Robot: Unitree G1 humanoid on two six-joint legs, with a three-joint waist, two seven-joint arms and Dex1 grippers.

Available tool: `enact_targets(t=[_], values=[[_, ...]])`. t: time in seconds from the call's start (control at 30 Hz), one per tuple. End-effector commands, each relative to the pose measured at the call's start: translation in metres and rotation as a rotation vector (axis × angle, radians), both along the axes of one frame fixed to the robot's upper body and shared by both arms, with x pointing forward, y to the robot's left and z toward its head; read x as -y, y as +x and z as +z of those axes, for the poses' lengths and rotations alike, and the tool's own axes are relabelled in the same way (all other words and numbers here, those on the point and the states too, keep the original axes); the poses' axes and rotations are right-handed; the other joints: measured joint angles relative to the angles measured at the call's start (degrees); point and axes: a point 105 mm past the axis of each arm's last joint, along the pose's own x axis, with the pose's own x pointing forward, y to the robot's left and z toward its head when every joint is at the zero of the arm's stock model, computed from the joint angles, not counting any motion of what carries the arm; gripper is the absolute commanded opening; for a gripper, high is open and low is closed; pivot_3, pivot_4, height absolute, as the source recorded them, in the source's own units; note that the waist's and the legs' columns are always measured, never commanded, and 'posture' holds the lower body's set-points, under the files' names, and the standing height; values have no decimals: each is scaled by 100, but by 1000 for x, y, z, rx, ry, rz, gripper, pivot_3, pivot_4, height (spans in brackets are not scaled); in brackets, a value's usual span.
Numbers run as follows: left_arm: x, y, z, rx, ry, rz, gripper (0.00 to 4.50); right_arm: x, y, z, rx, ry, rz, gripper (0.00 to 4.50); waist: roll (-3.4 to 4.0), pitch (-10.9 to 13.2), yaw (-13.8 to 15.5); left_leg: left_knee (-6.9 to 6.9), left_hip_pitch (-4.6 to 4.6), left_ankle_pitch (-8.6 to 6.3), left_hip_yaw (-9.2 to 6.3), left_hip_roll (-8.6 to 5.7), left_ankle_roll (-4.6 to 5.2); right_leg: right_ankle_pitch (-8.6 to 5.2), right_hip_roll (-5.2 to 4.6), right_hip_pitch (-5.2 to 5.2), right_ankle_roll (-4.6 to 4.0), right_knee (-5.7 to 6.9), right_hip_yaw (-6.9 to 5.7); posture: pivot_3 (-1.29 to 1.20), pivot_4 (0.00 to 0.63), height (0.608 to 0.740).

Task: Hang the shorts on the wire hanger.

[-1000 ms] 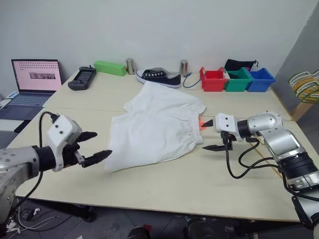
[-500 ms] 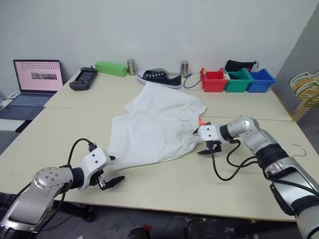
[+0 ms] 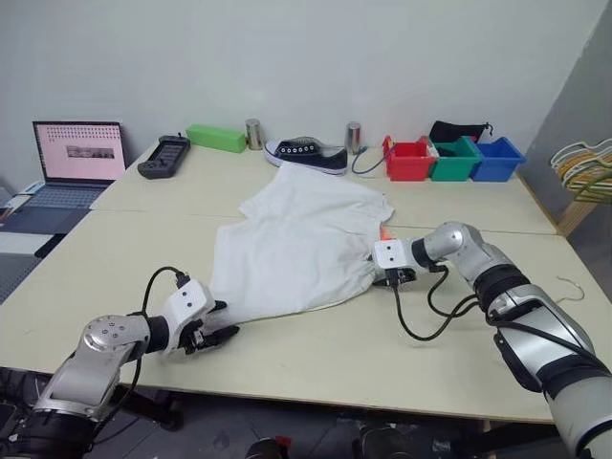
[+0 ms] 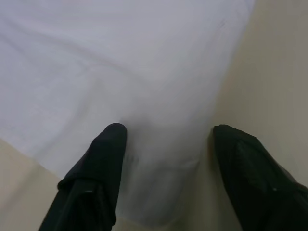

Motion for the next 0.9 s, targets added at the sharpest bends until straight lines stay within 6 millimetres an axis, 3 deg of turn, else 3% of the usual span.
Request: enact_targets(t=[0.03,0.3,0.37,0.67,0.9], values=[[-2,9,4,34,21,-6,2074,-4,6,15,43,16,15,1845,0,0,-4,0,0,1,0,0,1,1,0,0,-1,2,1,-90,0,740],[-8,13,9,62,39,-19,287,-1,-4,11,-7,58,23,0,-1,-1,-11,2,-1,5,-2,1,6,4,0,-5,-1,21,1,-104,0,740],[-8,11,11,55,46,-37,24,-1,-11,10,-33,65,43,0,0,-1,-11,2,-3,4,-4,1,5,4,0,-3,-2,23,1,-105,0,740],[-13,-41,15,-131,136,-240,24,3,-87,8,-225,45,192,0,0,-4,-4,-5,-15,0,-3,14,2,-8,-5,3,-12,23,1,-109,0,740],[-13,-58,16,-213,157,-295,24,7,-136,10,-375,7,237,0,-2,-6,3,-4,-7,-1,6,30,1,-45,-12,-19,-15,20,1,-121,1,740]])
